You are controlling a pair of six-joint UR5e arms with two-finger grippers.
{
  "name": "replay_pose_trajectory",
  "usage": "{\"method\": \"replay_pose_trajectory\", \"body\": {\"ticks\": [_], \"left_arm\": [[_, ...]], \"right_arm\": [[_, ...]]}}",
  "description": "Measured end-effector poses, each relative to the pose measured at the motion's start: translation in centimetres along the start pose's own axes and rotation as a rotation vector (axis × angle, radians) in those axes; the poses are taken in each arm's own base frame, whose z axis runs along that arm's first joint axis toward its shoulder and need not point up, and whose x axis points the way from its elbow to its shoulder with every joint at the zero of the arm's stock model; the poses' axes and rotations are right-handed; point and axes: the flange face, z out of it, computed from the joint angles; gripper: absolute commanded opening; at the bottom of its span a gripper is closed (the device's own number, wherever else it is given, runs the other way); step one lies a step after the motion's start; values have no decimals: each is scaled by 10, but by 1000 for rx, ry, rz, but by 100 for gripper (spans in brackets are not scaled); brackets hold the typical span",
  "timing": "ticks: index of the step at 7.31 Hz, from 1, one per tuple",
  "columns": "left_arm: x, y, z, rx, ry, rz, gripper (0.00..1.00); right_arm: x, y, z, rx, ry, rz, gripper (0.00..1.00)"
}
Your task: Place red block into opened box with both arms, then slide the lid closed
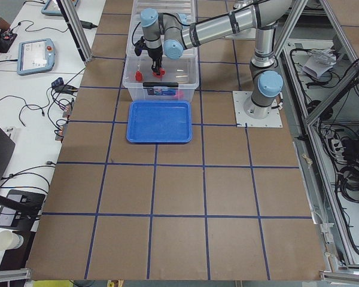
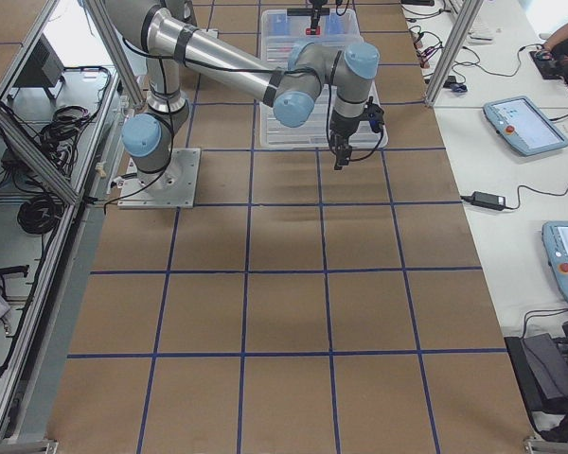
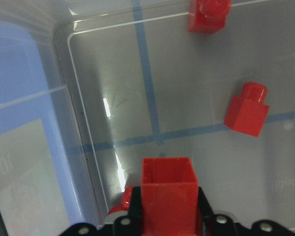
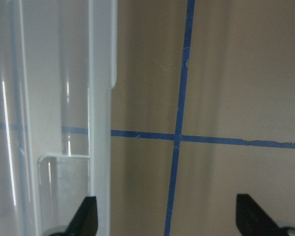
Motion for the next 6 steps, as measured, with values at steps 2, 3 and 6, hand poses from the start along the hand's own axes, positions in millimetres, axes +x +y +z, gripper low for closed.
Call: {"method": "replay_pose_trajectory", "body": {"ticks": [2,3,6], "left_arm": [[-3,1,19,-30,40,-47,18],[-4,0,27,-33,40,-56,19],[-8,-6,49,-34,31,-48,20]], "right_arm": [[-2,-4,20,-34,-43,2,100],[-1,-7,28,-46,-52,3,100],[4,-11,33,-51,-39,-1,100]]}}
